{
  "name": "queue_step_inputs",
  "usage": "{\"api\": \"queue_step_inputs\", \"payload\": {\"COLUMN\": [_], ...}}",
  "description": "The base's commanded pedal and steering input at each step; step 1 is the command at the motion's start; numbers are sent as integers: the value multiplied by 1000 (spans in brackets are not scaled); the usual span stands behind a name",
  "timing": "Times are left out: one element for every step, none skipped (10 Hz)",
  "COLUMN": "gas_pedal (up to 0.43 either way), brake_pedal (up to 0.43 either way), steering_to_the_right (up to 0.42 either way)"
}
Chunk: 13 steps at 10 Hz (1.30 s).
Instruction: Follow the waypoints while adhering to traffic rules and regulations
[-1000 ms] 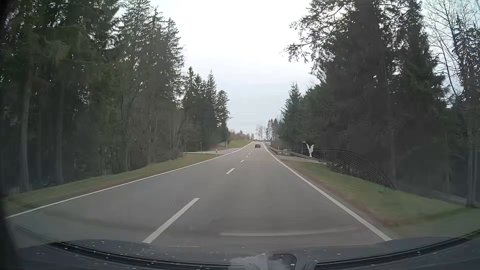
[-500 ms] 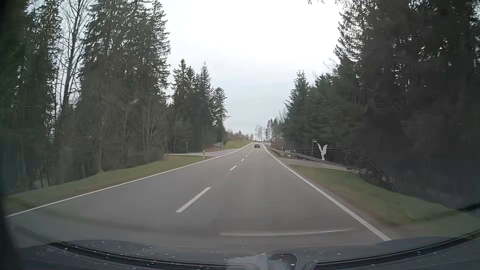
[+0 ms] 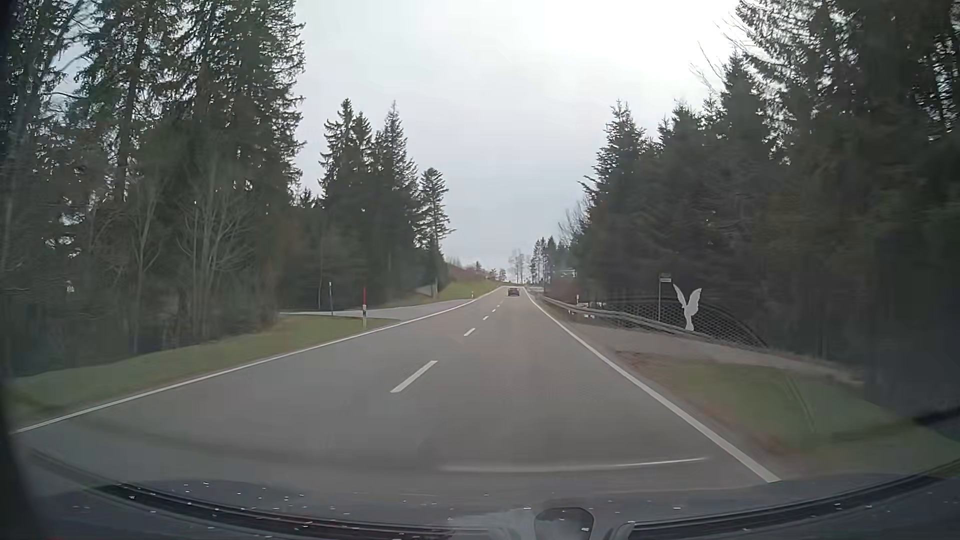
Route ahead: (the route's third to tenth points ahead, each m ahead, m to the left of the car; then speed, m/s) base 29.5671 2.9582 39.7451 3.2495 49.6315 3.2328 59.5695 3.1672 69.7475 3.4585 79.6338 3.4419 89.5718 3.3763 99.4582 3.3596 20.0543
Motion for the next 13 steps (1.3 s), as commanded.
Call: {"api": "queue_step_inputs", "payload": {"gas_pedal": [260, 228, 209, 209, 197, 189, 189, 189, 177, 177, 169, 157, 157], "brake_pedal": [0, 0, 0, 0, 0, 0, 0, 0, 0, 0, 0, 0, 0], "steering_to_the_right": [1, 1, 1, 1, 1, 1, 0, 0, 0, 0, 0, 0, 0]}}
